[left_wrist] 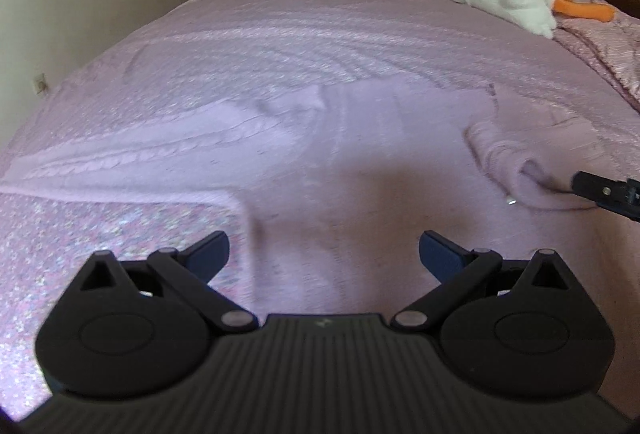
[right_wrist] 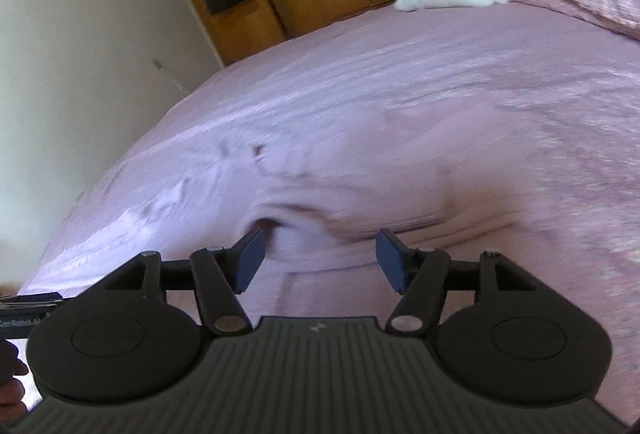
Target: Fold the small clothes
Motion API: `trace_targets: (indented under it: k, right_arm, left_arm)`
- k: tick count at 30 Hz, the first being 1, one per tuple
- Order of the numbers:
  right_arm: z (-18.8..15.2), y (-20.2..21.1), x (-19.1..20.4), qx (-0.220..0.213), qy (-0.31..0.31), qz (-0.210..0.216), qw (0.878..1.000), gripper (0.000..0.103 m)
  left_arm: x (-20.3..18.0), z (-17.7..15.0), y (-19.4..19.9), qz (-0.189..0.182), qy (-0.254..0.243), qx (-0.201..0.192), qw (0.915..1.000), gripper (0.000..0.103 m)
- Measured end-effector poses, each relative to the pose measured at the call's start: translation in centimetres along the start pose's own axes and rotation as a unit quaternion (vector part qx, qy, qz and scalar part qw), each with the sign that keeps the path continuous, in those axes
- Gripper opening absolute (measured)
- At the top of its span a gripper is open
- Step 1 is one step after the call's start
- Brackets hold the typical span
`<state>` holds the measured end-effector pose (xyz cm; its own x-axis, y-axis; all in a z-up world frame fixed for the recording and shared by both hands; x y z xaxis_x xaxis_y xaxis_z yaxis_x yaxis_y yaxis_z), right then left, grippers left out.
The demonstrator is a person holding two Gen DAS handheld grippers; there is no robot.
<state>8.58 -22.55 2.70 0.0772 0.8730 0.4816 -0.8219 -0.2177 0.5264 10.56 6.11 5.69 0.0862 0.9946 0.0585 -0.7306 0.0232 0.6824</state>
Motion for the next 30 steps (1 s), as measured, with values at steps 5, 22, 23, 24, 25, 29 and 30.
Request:
trace_targets:
  k: [5, 22, 23, 24, 25, 29, 30]
  right_arm:
    - [0.5, 1.8, -4.3, -0.015, -0.058, 0.014, 0.998, 0.069]
    - [0.8, 2.9, -12.1, -0.091, -0.148, -0.032, 0.984, 0.069]
    - [0.5, 2.8, -12.6, -0.090, -0.158, -0.028, 0.983, 0.069]
    - [0.3, 2.8, -13.0, -0.089, -0.165, -0.025, 0.982, 0.069]
    - [0.1, 2.6, -13.3, -0.088, -0.168, -0.022, 0.982, 0.069]
    - [-0.9, 2.6, -13.9, -0.102, -0.171, 0.000, 0.980, 0.069]
    - [-0.9, 2.6, -14.1, -0.106, -0.171, 0.006, 0.980, 0.069]
  left_arm:
    - [-3.6, 0.5, -0.2, -0.011, -0.016, -0.003, 0.9998, 0.103]
    - [-17.7, 2.7, -2.3, -0.032, -0.118, -0.062, 0.9905, 0.099]
    - [-18.6, 2.7, -2.7, -0.034, -0.123, -0.063, 0.9899, 0.099]
    - [-19.2, 2.8, -3.1, -0.035, -0.125, -0.062, 0.9896, 0.099]
    - [-19.9, 2.8, -3.5, -0.037, -0.127, -0.061, 0.9894, 0.099]
    - [-22.5, 2.4, -5.0, -0.049, -0.146, -0.055, 0.9865, 0.099]
    - [-23.1, 2.4, -5.4, -0.049, -0.154, -0.053, 0.9855, 0.099]
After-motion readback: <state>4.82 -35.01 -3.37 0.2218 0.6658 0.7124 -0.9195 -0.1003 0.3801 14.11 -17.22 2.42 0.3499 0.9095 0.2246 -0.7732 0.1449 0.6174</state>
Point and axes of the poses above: each gripper's, at about its wrist camera, not at the fingertips, and y roughly against the way its jaws point, x to its left, z to its top, the point moved 2 cm from there along -y, roughly the way its jaws point, and after that the axes turned 3 degrees about -y, right-handed, at the moved point
